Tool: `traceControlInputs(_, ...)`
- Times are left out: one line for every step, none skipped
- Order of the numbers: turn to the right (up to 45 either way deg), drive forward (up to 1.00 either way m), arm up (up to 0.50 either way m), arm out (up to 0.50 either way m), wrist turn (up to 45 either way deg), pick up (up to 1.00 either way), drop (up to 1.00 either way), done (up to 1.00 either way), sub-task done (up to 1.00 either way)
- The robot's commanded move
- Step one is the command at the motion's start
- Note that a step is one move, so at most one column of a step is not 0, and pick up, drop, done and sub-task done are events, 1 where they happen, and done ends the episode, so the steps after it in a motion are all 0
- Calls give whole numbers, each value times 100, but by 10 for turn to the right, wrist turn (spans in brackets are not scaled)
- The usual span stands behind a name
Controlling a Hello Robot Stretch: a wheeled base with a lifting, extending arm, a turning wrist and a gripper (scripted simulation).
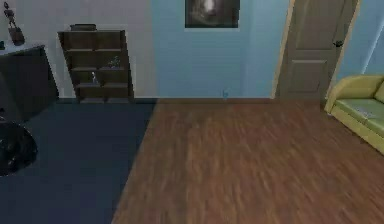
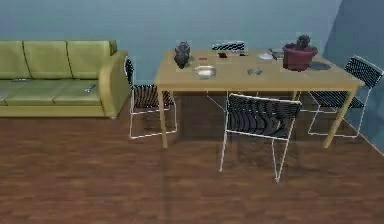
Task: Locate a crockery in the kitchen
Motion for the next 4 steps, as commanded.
traceControlInputs(-300,0,0,0,0,0,0,0,0)
traceControlInputs(0,100,0,0,0,0,0,0,0)
traceControlInputs(0,100,0,0,0,0,0,0,0)
traceControlInputs(0,35,0,0,0,0,0,0,0)
